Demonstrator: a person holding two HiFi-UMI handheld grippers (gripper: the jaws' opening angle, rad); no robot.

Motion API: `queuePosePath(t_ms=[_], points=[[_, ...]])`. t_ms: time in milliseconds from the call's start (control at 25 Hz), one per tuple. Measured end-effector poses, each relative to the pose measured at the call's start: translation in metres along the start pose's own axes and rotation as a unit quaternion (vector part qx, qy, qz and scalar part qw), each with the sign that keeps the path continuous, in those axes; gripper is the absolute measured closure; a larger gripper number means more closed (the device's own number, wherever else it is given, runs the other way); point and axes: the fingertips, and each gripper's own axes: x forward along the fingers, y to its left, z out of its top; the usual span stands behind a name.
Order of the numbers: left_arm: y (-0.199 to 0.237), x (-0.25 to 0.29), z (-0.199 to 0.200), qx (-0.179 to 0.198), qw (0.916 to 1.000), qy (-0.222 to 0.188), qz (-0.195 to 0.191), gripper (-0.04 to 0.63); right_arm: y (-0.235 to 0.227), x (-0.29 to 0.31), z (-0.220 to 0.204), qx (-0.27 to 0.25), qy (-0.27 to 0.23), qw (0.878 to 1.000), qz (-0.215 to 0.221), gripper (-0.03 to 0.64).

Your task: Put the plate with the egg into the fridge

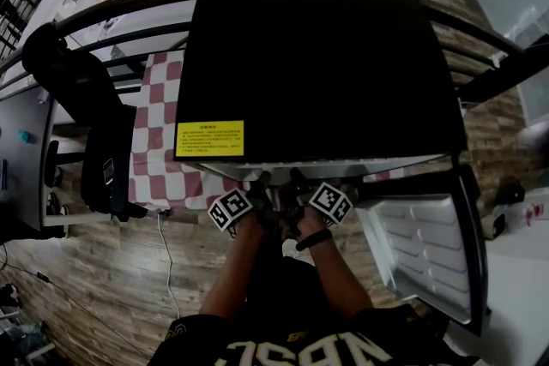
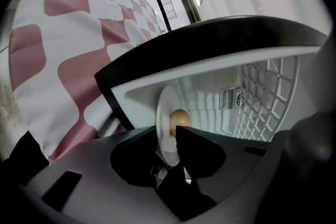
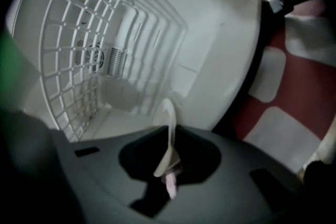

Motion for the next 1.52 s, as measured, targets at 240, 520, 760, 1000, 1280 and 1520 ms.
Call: queuePosePath(t_ms=[240, 520, 760, 1000, 1280, 1520], points=[[-0.013, -0.001, -0.006, 0.072, 0.9964, 0.041, -0.018, 0.394, 0.009, -0.001, -0.005, -0.178, 0.058, 0.982, -0.012, 0.486], [-0.012, -0.004, -0.018, 0.183, 0.9791, 0.089, 0.001, 0.376, 0.013, -0.001, -0.014, -0.313, 0.099, 0.944, -0.032, 0.390], [-0.006, -0.011, -0.021, 0.285, 0.9514, 0.112, 0.028, 0.374, 0.008, -0.002, -0.022, -0.412, 0.145, 0.898, -0.052, 0.374], [0.005, -0.016, -0.019, 0.395, 0.9068, 0.130, 0.069, 0.375, 0.005, -0.004, -0.027, -0.486, 0.180, 0.853, -0.058, 0.374], [0.009, -0.020, -0.020, 0.437, 0.8853, 0.138, 0.078, 0.376, 0.000, -0.013, -0.012, -0.435, 0.181, 0.880, -0.052, 0.374], [0.009, -0.030, -0.021, 0.497, 0.8529, 0.137, 0.084, 0.376, -0.002, -0.027, -0.002, -0.516, 0.179, 0.835, -0.062, 0.374]])
